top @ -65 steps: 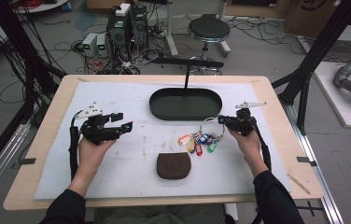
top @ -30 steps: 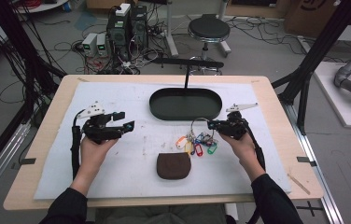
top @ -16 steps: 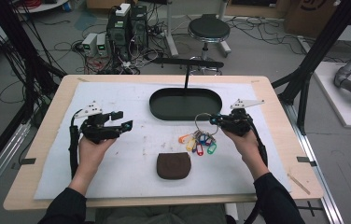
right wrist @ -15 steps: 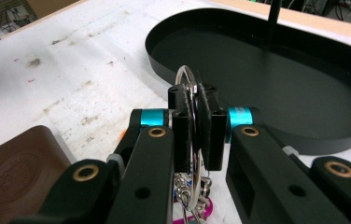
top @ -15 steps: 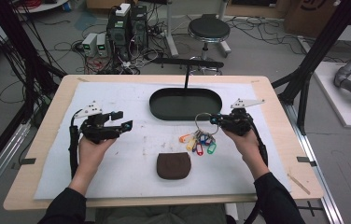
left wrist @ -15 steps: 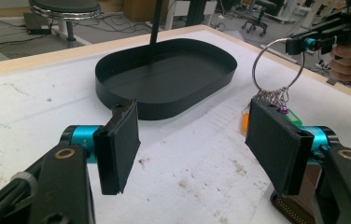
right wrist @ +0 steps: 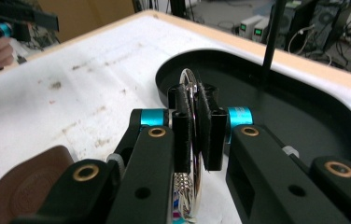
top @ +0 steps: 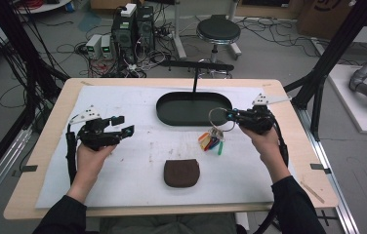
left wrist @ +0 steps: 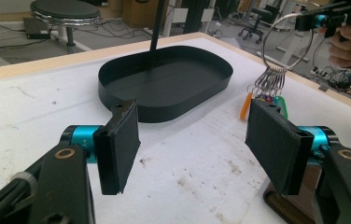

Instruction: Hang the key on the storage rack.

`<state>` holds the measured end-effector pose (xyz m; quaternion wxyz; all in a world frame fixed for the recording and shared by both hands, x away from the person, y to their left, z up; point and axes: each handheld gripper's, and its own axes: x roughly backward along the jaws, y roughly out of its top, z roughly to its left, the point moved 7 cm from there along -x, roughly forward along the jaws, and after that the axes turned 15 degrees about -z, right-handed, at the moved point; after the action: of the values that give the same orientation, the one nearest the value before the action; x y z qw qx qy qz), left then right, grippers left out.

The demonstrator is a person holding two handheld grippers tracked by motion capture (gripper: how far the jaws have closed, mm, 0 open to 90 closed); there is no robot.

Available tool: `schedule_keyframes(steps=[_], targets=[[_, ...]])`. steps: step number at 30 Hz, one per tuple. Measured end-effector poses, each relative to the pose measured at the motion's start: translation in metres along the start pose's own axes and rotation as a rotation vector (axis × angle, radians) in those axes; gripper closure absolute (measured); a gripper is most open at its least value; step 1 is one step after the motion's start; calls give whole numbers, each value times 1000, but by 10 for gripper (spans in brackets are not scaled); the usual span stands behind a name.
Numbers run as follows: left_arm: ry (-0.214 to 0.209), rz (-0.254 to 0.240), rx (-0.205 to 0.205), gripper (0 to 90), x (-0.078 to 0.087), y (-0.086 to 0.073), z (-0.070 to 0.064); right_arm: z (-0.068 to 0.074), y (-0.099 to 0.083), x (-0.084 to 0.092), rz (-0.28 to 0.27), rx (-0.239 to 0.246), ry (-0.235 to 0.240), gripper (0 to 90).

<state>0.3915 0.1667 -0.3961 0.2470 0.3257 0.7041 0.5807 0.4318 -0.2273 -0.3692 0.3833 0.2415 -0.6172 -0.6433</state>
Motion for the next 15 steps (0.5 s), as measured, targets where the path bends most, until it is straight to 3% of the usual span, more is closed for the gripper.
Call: schedule_keyframes(steps=[5, 15], targets=[[-10, 4, -3, 341, 8, 0, -5, -4, 17, 3, -47, -2, 24, 856], [-33, 25, -36, 336, 25, -5, -23, -19, 42, -1, -79, 2, 36, 856]])
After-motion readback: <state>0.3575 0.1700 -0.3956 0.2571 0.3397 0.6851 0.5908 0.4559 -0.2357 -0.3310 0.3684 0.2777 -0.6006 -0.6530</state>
